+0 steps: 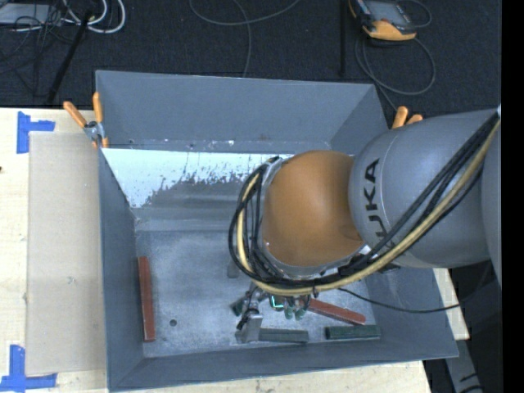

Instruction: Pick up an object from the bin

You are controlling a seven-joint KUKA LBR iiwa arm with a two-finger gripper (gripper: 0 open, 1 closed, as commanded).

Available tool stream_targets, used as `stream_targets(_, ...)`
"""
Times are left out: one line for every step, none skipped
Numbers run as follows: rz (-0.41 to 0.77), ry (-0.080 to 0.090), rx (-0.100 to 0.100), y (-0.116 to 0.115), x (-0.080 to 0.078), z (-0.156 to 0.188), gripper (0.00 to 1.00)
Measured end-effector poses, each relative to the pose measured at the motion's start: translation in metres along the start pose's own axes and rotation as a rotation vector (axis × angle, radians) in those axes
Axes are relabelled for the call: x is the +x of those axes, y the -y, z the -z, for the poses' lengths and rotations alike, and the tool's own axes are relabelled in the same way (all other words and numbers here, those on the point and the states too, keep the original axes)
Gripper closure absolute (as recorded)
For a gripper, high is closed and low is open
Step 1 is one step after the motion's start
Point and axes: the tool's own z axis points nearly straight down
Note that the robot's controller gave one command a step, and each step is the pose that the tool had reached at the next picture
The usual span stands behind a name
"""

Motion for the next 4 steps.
stream_targets(0.016, 0.014, -0.002, 0.050, -0.004, -0.105, 0.00)
stream_targets(0.017, 0.008, -0.002, 0.049, -0.002, -0.103, 1.00)
stream_targets(0.014, 0.013, -0.002, 0.049, -0.004, -0.102, 0.00)
stream_targets(0.271, 0.023, 0.000, 0.105, -0.006, -0.103, 0.00)
